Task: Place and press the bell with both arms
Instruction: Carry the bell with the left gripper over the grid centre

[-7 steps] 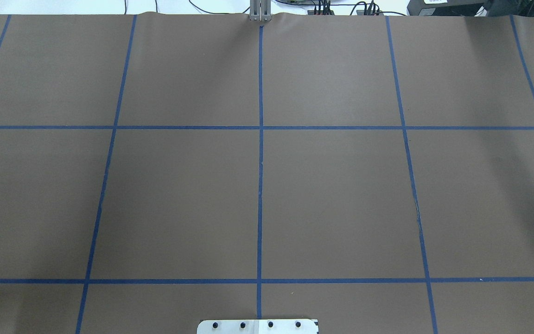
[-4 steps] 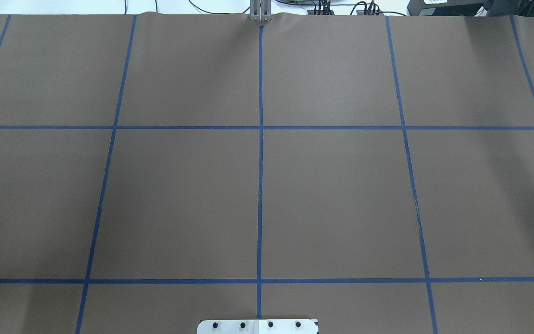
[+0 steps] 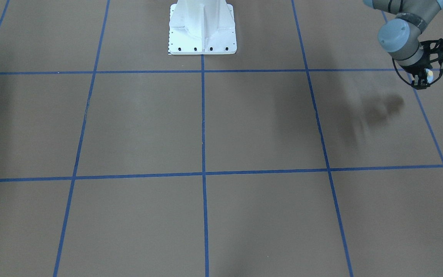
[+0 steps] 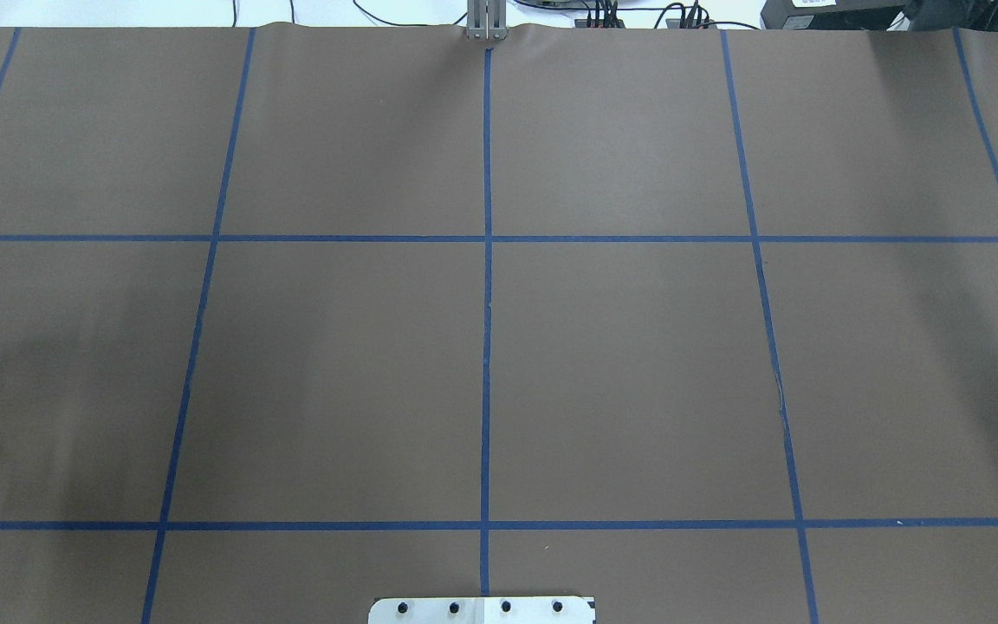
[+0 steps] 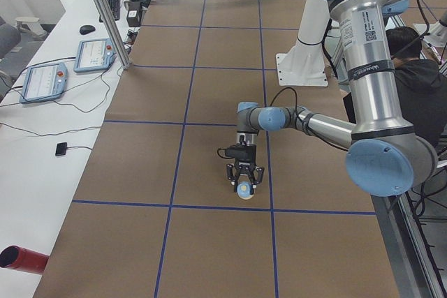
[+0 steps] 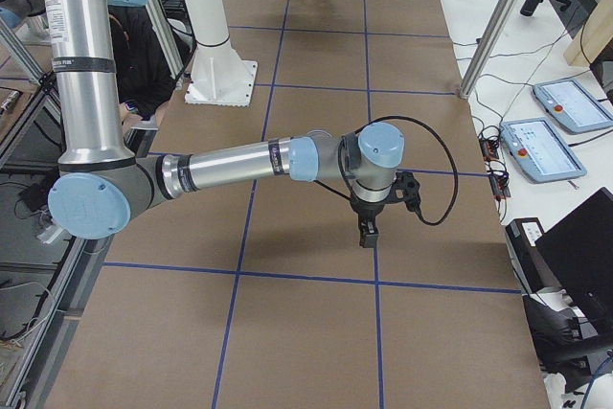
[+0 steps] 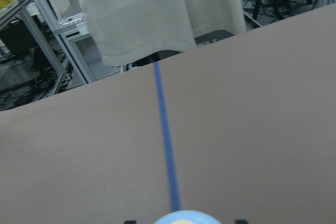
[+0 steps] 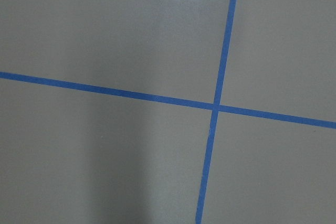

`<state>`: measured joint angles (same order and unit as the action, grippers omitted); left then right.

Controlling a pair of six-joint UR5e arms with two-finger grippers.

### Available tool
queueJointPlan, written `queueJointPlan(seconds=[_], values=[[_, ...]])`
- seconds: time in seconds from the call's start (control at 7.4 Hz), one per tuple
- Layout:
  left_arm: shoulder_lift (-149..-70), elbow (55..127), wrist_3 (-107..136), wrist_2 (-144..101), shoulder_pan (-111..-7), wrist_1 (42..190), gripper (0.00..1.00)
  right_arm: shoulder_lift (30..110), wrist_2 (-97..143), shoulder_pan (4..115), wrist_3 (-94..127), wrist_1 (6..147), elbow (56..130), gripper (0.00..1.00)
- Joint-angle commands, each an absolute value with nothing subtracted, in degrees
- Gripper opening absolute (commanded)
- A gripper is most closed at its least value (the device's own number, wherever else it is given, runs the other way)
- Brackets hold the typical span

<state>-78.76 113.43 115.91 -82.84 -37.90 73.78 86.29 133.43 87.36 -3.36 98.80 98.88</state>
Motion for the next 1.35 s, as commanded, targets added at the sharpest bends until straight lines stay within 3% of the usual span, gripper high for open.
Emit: queueJointPlan(seconds=[0.0, 0.54, 0.95, 1.22], values=[[-90.73, 112.33, 101.41, -74.59, -41.12, 70.58, 0.0, 86.92, 133.42, 87.36, -3.34, 98.79, 98.79, 1.0], [-110.45, 105.93, 86.44, -70.75, -40.43, 77.83, 0.0, 85.7, 134.46, 87.28, -3.25, 98.7, 99.23, 1.0], [-112.4, 103.3, 69.85, -70.84, -38.51, 103.09, 0.0, 84.64, 135.79, 87.1, -2.72, 98.79, 99.23, 1.0], [-117.58, 91.11, 61.31, -70.75, -35.88, 122.26, 0.0, 84.38, 136.14, 86.84, -2.72, 98.79, 99.14, 1.0]])
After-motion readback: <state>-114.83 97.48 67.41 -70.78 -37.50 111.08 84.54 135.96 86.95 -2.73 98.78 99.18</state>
